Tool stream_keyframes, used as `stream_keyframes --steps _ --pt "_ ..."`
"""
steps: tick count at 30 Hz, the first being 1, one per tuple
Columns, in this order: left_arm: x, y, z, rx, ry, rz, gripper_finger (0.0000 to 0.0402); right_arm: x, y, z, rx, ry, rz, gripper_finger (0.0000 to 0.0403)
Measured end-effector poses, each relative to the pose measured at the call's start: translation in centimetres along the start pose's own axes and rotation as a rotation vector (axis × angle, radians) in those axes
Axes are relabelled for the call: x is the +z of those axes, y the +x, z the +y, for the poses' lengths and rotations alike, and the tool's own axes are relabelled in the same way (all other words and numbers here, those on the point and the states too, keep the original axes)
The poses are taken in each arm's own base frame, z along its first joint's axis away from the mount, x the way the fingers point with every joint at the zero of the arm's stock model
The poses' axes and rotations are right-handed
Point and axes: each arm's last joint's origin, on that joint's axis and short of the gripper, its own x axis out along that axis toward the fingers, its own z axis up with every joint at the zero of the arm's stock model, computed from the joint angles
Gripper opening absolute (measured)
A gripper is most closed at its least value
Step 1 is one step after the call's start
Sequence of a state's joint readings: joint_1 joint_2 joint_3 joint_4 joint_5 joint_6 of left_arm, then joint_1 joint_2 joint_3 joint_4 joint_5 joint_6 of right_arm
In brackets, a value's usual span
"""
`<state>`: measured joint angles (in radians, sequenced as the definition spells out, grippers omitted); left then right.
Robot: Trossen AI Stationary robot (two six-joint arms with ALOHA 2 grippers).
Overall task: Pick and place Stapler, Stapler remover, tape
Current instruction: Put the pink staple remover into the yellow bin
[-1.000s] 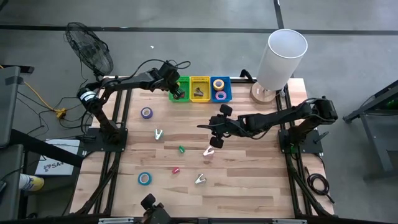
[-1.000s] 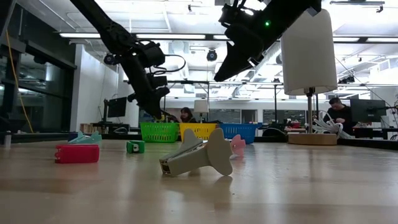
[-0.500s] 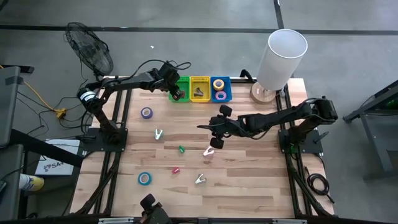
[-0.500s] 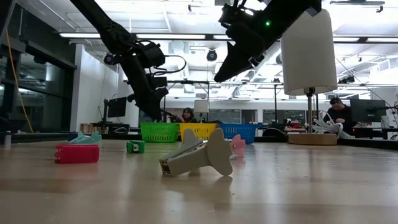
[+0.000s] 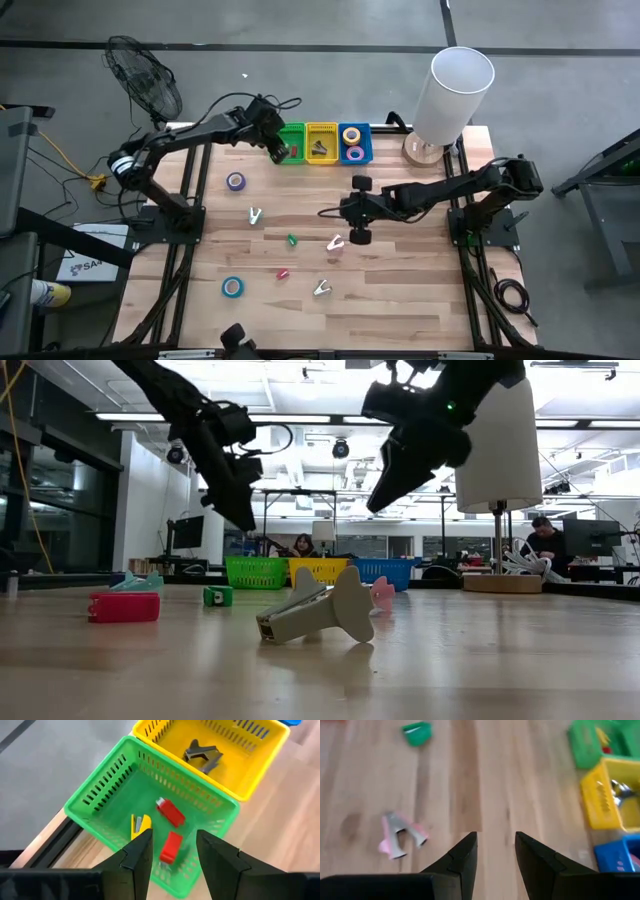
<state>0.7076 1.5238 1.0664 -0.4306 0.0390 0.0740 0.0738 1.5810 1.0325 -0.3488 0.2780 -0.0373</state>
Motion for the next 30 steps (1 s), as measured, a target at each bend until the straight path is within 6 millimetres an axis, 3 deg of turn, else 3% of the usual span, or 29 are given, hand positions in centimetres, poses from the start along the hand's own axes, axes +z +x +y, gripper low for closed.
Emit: stream_keyframes --steps 8,14,21,30 --pt "-0.4 -1.3 -2.8 -0.017 0.074 0.043 0.0150 0.1 0.0 0.4 0.121 -0.170 -0.023 0.0128" --pt "-1.3 -2.6 -4.5 -0.025 0.116 0.021 0.0150 -0.1 0.6 1.2 0.188 -0.241 -0.018 0.0171" --pt "-4.6 -4.2 -4.5 -0.032 0.041 -0.047 0.0150 -0.4 1.7 3.5 0.225 -0.361 -0.019 0.0223" --pt "-9.0 -5.9 -4.4 -0.078 -0.062 -0.163 0.0150 0.4 2.3 4.9 0.240 -0.411 -0.130 0.0229"
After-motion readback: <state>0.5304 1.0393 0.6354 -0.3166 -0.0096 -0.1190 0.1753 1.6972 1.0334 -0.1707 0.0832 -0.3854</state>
